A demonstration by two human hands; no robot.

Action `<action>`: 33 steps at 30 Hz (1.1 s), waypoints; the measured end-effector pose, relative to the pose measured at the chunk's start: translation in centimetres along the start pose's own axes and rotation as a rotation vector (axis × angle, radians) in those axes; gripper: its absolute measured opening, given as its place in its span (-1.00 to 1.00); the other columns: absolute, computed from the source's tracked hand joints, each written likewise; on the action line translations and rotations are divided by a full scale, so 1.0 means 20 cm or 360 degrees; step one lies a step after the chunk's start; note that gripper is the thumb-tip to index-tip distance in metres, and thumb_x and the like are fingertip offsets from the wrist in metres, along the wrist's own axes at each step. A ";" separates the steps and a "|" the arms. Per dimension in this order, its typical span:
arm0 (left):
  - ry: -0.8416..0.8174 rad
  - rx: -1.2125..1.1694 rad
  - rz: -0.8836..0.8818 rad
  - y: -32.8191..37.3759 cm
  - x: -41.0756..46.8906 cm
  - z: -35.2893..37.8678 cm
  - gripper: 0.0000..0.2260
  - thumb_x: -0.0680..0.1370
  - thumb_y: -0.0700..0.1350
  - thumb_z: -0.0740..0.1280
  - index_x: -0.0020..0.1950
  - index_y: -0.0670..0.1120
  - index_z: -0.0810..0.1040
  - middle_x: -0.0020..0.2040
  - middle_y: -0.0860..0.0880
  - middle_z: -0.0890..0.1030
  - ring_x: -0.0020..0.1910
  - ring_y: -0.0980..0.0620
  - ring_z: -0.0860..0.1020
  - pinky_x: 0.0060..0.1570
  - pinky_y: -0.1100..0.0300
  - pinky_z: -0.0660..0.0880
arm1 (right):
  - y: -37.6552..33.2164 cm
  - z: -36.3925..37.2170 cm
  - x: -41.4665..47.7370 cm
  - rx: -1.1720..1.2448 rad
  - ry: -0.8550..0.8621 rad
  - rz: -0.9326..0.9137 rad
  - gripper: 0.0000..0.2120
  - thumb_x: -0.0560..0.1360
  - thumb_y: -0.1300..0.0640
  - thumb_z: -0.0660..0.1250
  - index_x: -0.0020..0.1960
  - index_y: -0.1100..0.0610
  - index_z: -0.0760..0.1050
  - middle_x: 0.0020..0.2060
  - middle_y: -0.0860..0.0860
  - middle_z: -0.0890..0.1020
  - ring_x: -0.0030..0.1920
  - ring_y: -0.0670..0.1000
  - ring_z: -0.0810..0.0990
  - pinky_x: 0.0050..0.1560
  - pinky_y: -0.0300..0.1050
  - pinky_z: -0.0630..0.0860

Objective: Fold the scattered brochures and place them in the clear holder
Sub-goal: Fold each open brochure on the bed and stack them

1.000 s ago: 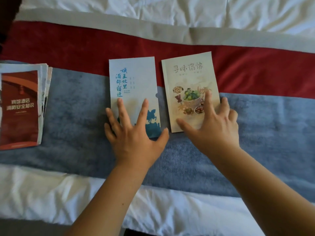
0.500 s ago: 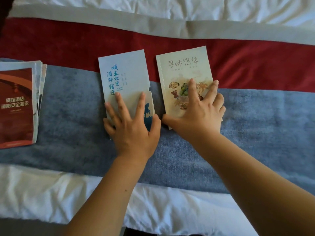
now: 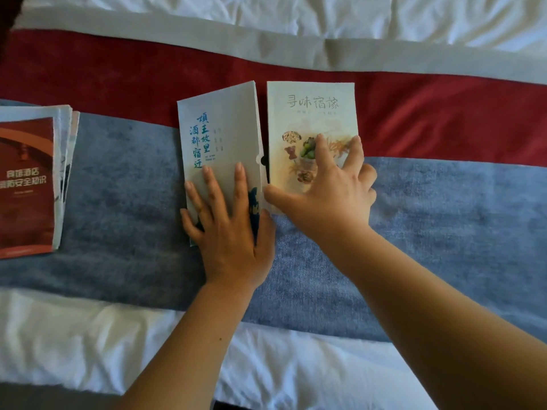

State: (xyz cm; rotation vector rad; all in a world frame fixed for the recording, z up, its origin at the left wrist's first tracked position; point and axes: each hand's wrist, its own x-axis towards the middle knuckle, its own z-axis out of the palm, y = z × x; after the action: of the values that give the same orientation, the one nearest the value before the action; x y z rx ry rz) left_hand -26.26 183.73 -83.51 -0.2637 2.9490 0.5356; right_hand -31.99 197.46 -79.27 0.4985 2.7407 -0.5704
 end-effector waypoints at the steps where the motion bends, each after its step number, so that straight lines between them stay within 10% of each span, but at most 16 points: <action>1: -0.0004 0.0002 -0.0003 0.00 0.00 0.00 -0.37 0.62 0.29 -0.16 0.67 0.14 -0.13 0.68 -0.14 -0.18 0.63 -0.28 -0.22 0.51 -0.39 -0.14 | 0.00 0.01 0.00 0.0000 0.0000 -0.0006 0.15 0.19 -0.55 0.33 0.65 -0.21 -0.01 0.66 0.10 -0.12 0.53 0.29 0.09 0.40 0.26 0.23; 6: -0.0088 0.0117 -0.0017 0.00 0.01 0.01 -0.33 0.58 0.33 -0.17 0.67 0.14 -0.12 0.67 -0.16 -0.24 0.61 -0.32 -0.27 0.50 -0.41 -0.16 | 0.06 0.02 0.03 0.0368 0.0065 0.0077 0.20 0.21 -0.29 0.61 0.65 -0.18 0.00 0.65 0.11 -0.11 0.60 0.21 -0.01 0.53 0.24 0.09; 12: -0.0149 0.0161 -0.0058 0.02 0.02 0.00 -0.30 0.56 0.34 -0.21 0.68 0.12 -0.12 0.66 -0.18 -0.26 0.60 -0.35 -0.28 0.48 -0.45 -0.15 | 0.14 0.02 0.01 0.0820 0.0046 0.0157 0.35 0.20 -0.13 0.71 0.66 -0.20 -0.18 0.29 -0.09 0.21 0.37 0.00 0.30 0.52 0.08 0.29; 19: -0.0160 0.0123 -0.0054 0.02 0.02 -0.01 -0.29 0.54 0.32 -0.16 0.68 0.12 -0.12 0.66 -0.19 -0.25 0.60 -0.36 -0.28 0.48 -0.45 -0.14 | 0.21 0.06 -0.10 0.0919 0.0116 -0.0022 0.37 0.24 -0.15 0.70 0.66 -0.21 -0.27 0.18 -0.19 0.25 0.09 -0.64 0.20 0.03 -0.66 0.15; 25: -0.0093 0.0050 -0.0054 0.02 0.02 0.00 -0.29 0.56 0.35 -0.14 0.67 0.12 -0.17 0.67 -0.15 -0.23 0.60 -0.36 -0.26 0.47 -0.44 -0.16 | 0.19 0.03 -0.04 0.0770 -0.0032 -0.0020 0.27 0.35 -0.25 0.59 0.67 -0.10 -0.29 0.30 -0.07 0.32 0.18 -0.21 0.23 0.24 -0.22 0.22; 33: -0.0035 -0.0050 0.0020 0.03 0.01 0.00 -0.32 0.64 0.13 -0.01 0.66 -0.04 -0.25 0.66 -0.19 -0.25 0.62 -0.35 -0.19 0.43 -0.54 -0.12 | 0.21 0.05 -0.07 0.0847 0.0056 -0.0029 0.25 0.35 -0.23 0.61 0.68 -0.08 -0.21 0.26 -0.19 0.28 0.29 -0.22 0.25 0.33 -0.19 0.25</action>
State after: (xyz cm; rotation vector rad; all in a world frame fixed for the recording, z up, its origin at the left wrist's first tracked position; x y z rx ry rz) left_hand -26.51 184.22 -83.36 -0.2411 2.9249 0.5834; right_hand -29.00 200.26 -80.98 0.6019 2.6073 -1.3173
